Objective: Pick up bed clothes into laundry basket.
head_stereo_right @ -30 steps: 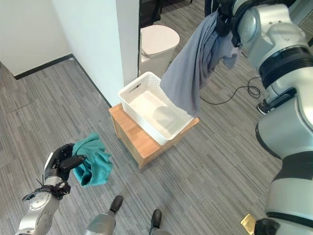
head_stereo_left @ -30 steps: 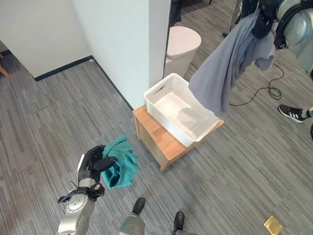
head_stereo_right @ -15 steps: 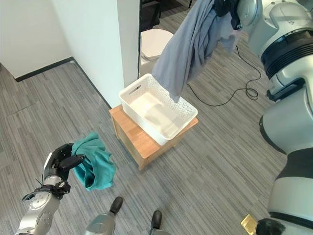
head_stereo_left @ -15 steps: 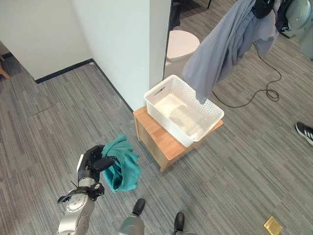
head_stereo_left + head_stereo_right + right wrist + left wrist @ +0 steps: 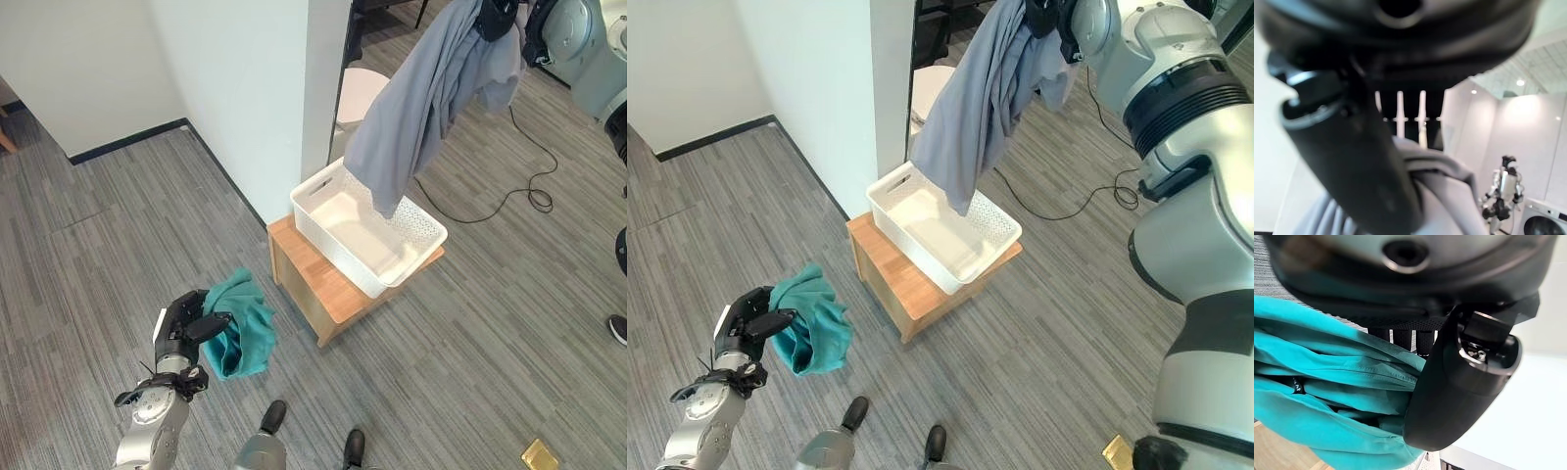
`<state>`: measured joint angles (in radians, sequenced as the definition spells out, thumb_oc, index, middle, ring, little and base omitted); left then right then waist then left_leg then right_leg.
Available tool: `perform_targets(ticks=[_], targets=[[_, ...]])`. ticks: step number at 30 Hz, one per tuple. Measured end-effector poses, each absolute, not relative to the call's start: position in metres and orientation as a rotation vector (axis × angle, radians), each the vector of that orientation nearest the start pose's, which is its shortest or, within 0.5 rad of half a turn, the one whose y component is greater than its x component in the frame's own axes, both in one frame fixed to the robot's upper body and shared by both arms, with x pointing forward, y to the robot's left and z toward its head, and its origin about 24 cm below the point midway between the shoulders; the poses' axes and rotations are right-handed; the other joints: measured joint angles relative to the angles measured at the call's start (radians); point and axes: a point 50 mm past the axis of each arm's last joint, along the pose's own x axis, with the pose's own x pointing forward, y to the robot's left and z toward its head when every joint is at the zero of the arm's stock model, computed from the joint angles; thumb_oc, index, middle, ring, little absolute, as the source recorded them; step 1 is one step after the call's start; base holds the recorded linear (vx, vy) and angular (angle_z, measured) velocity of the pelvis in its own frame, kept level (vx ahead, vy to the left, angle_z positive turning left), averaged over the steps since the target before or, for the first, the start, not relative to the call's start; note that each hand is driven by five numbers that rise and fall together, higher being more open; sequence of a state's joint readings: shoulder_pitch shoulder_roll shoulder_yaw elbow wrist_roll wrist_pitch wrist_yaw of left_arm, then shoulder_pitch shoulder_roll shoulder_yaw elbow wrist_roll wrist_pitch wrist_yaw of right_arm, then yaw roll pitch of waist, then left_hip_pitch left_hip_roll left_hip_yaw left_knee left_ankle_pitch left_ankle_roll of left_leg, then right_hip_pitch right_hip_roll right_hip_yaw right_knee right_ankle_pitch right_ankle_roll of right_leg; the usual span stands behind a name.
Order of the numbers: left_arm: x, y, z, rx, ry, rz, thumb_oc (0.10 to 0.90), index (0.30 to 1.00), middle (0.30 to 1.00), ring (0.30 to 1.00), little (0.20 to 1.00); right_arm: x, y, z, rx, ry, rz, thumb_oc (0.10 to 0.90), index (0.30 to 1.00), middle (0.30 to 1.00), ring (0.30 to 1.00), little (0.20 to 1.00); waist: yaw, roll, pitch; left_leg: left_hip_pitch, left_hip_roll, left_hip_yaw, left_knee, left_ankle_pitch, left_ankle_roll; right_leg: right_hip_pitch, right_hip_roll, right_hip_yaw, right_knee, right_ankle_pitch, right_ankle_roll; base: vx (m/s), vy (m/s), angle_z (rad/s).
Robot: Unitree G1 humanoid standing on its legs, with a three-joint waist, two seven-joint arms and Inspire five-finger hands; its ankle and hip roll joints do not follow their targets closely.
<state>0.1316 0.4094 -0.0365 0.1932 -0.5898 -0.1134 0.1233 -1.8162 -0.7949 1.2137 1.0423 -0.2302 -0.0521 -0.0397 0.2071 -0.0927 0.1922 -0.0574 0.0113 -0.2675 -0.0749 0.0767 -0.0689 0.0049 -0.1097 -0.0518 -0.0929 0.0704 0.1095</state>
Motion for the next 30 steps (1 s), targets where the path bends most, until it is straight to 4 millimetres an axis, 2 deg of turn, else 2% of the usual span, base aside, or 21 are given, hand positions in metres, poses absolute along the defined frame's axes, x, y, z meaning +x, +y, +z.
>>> perform_targets(ticks=[5,9,15,30], targets=[[0.213,0.253,-0.004,-0.154,0.21,0.261,0.4,0.3,0.3,0.3,0.3,0.385,-0.176,0.416,-1.727,-0.514,-0.246,0.4,0.3,0.3,0.3,0.3,-0.01,-0.002,-0.001,0.0,0.001,0.001,0.0,0.0,0.0,-0.001,0.001,0.001,0.0,0.0,0.0,0.0,0.0,0.0],[0.212,0.255,-0.004,-0.154,0.207,0.275,0.4,0.3,0.3,0.3,0.3,0.377,-0.166,0.428,-1.69,-0.583,-0.233,0.4,0.3,0.3,0.3,0.3,-0.027,-0.006,-0.004,0.001,0.001,0.002,-0.001,0.0,0.0,-0.001,0.0,0.002,0.0,0.0,0.0,0.0,0.008,0.0],[0.213,0.256,-0.003,-0.154,0.202,0.276,0.4,0.3,0.3,0.3,0.3,0.367,-0.171,0.446,-1.672,-0.615,-0.272,0.4,0.3,0.3,0.3,0.3,-0.029,-0.008,-0.005,0.004,0.0,0.002,-0.001,0.0,0.0,0.003,0.0,0.002,0.0,0.0,0.0,0.0,0.0,0.0],[0.209,0.26,-0.009,-0.148,0.229,0.296,0.4,0.3,0.3,0.3,0.3,0.367,-0.171,0.445,-1.709,-0.615,-0.27,0.4,0.3,0.3,0.3,0.3,-0.033,-0.008,-0.006,0.014,-0.002,0.006,0.0,0.0,0.0,0.01,-0.002,0.005,0.0,0.0,0.0,0.0,0.003,0.0]])
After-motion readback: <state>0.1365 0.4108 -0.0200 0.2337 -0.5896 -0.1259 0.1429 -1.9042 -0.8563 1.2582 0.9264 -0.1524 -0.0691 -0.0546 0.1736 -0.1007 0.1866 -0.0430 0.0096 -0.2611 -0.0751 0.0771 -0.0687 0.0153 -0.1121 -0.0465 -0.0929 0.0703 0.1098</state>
